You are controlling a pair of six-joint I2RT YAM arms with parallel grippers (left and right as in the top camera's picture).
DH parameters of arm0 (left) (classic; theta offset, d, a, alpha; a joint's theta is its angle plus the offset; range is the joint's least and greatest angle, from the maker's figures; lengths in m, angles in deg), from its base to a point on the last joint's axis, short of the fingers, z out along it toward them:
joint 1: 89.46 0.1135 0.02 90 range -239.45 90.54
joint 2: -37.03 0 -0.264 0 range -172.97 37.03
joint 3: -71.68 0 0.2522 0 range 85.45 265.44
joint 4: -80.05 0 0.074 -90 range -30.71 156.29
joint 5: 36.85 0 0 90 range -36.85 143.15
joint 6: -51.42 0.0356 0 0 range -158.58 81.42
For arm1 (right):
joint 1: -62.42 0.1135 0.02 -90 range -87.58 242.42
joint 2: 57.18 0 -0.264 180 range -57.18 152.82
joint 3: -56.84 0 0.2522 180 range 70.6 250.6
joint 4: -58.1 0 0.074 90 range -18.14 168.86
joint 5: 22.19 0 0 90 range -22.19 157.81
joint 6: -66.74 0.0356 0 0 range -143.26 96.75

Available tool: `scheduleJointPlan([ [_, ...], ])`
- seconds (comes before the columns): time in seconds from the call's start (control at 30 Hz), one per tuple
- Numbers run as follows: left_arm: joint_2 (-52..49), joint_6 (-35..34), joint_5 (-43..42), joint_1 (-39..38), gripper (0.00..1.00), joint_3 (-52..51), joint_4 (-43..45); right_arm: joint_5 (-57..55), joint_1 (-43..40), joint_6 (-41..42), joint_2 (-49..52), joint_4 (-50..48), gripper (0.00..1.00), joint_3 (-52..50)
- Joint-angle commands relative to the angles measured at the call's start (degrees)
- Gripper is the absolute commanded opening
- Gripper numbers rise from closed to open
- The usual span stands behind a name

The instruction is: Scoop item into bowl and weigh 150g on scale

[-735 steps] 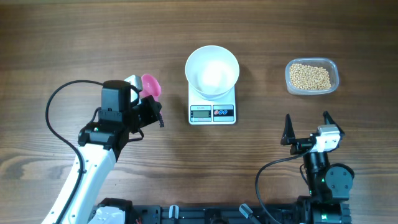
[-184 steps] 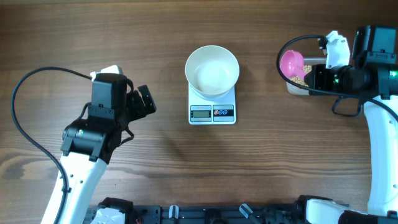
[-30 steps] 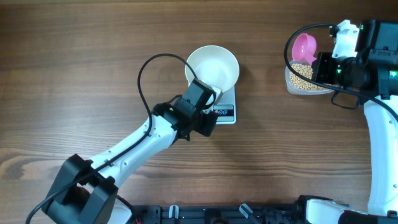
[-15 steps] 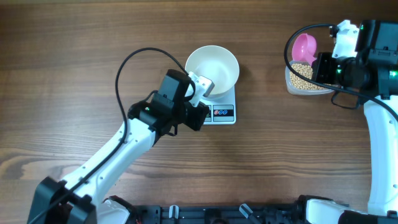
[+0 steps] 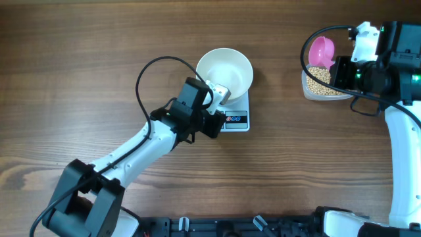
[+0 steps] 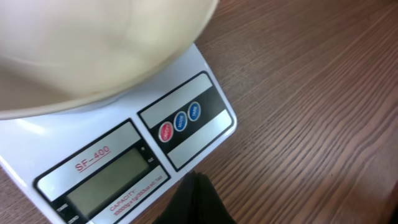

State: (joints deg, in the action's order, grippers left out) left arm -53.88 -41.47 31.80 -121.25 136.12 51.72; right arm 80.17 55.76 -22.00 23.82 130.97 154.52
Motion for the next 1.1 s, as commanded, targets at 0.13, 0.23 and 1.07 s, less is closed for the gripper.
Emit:
scheduleJointPlan([
  [0.13, -0.42, -4.76, 8.28, -4.24, 0.04, -0.44, 0.24, -0.72, -0.07, 0.44, -0.74, 0.02, 0.04, -0.15],
  [0.23, -0.48, -10.10, 15.08, -5.73, 0.04, -0.44, 0.28, -0.72, -0.07, 0.42, -0.74, 0.02, 0.04, -0.15],
  [1.07, -9.40, -14.29, 13.99, -6.71, 0.04, -0.44, 8.66, -0.74, -0.07, 0.20, -0.74, -0.37, 0.04, -0.15],
])
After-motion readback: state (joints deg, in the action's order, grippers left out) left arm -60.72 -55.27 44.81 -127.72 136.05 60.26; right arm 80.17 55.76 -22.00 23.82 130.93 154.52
